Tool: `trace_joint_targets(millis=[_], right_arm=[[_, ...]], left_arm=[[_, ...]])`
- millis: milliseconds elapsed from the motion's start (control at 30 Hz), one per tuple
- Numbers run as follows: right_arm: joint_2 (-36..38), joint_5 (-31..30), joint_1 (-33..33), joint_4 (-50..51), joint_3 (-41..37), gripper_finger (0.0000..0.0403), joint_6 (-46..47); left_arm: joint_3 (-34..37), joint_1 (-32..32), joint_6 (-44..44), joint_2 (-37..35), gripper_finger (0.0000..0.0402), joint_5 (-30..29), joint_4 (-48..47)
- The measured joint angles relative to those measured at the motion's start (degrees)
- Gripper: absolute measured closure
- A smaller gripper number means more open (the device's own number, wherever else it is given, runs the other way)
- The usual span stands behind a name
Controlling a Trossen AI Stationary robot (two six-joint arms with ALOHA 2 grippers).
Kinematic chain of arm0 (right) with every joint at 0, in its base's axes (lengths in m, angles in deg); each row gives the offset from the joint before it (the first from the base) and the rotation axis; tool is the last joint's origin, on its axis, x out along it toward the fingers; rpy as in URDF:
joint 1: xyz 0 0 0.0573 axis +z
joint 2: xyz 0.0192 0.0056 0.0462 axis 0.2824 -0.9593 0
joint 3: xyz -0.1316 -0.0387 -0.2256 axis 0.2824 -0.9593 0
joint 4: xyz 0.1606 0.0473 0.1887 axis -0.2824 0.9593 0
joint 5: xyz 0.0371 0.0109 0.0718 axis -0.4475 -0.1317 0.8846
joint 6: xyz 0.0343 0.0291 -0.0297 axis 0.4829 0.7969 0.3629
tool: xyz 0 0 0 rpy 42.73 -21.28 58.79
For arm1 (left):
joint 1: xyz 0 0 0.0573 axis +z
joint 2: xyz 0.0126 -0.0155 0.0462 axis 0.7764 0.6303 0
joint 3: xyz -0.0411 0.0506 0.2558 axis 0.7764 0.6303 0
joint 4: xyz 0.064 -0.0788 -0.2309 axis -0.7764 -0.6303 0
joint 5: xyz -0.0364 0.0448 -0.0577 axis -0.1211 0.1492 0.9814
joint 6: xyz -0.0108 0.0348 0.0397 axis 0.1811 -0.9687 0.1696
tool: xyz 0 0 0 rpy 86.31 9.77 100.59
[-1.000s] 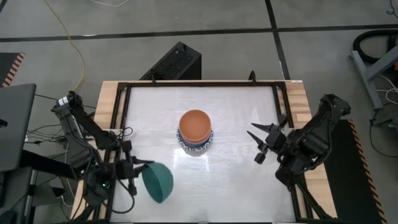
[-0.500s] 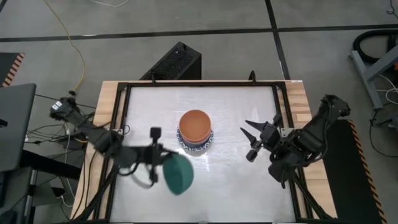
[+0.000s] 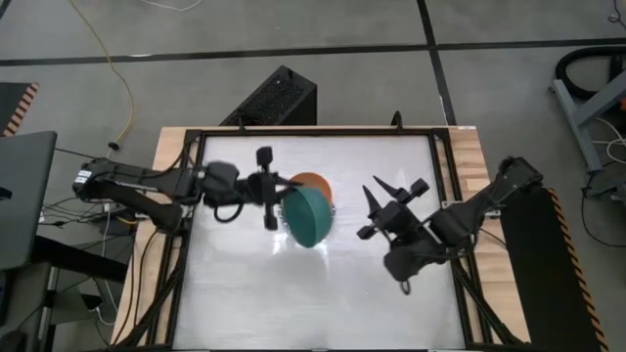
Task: Nest bowls inside each other
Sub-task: Stack the green bowl on top of the orange bowl
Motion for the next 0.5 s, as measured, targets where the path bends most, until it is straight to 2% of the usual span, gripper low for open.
trace_joint_targets(millis=[133,300,500], right_arm=[[-2.39,-0.13,-2.64,1.81,0.00,0.0237,3.68],[-3.38,-0.13,-6.12,2.28,0.00,0.0237,7.19],[-3.31,-0.13,-9.20,-0.19,0.00,0.0237,8.30]], left_arm=[[0.14,6.49,-2.21,0.02,0.0401,6.65,1.75],[4.21,13.96,-3.45,-0.39,0.0401,12.58,9.25],[11.35,20.96,-1.49,-0.66,0.0401,14.19,23.75]])
